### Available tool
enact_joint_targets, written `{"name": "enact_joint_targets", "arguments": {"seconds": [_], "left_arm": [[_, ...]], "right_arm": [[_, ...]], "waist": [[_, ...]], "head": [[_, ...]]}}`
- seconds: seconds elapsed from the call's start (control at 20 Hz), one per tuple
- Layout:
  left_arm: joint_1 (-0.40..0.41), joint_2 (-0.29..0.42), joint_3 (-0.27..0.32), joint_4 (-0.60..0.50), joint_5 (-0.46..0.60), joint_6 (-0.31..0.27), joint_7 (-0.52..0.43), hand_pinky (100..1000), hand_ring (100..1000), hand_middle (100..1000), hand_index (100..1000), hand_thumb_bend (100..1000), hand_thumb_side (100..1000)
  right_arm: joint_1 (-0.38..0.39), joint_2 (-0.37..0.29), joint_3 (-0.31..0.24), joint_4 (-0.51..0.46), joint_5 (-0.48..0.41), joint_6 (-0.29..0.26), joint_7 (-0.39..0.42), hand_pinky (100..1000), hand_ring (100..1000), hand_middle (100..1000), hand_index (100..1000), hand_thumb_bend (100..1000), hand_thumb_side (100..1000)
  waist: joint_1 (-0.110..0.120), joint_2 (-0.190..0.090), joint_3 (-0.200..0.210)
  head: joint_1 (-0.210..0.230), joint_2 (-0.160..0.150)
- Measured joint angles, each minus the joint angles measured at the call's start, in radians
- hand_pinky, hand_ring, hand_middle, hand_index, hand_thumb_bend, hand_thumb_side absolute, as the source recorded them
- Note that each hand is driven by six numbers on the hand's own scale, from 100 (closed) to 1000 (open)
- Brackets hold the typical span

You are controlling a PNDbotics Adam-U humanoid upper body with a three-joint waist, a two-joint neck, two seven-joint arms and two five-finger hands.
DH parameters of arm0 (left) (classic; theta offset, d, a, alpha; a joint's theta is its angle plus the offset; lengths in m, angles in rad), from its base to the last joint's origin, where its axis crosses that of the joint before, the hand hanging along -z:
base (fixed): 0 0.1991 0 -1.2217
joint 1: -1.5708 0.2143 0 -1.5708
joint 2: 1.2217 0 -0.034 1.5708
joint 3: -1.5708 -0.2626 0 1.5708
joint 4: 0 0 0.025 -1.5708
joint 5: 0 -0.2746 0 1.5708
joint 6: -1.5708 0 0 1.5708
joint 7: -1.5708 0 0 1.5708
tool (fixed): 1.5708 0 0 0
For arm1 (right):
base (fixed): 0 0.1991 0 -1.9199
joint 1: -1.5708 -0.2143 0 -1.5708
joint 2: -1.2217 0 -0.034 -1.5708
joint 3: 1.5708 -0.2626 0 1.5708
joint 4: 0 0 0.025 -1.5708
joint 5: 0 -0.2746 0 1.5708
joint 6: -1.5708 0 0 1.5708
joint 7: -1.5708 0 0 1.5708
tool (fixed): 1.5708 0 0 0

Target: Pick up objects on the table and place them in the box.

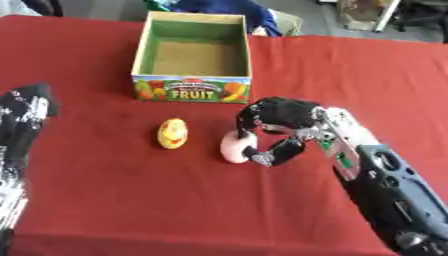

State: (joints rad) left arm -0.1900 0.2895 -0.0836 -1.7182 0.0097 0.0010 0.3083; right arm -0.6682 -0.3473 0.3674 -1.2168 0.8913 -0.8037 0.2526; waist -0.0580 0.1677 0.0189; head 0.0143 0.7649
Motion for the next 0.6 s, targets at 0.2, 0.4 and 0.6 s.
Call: {"name": "enact_joint_targets", "arguments": {"seconds": [0.2, 0.4, 0.6], "left_arm": [[0.0, 0.0, 0.0, 0.0, 0.0, 0.0, 0.0, 622, 589, 541, 653, 261, 535], [0.0, 0.0, 0.0, 0.0, 0.0, 0.0, 0.0, 622, 589, 541, 653, 262, 535], [0.0, 0.0, 0.0, 0.0, 0.0, 0.0, 0.0, 622, 588, 541, 653, 262, 534]], "right_arm": [[0.0, 0.0, -0.004, 0.001, 0.015, -0.003, -0.05, 647, 564, 555, 173, 100, 236], [0.0, -0.01, -0.011, -0.011, -0.001, -0.001, -0.071, 645, 554, 547, 170, 100, 222], [-0.011, -0.04, -0.02, -0.06, -0.08, 0.013, -0.06, 644, 551, 545, 169, 100, 206]], "waist": [[0.0, 0.0, 0.0], [0.0, 0.0, -0.001], [-0.003, 0.0, -0.005]], "head": [[0.0, 0.0], [0.0, 0.0], [0.001, 0.0]]}}
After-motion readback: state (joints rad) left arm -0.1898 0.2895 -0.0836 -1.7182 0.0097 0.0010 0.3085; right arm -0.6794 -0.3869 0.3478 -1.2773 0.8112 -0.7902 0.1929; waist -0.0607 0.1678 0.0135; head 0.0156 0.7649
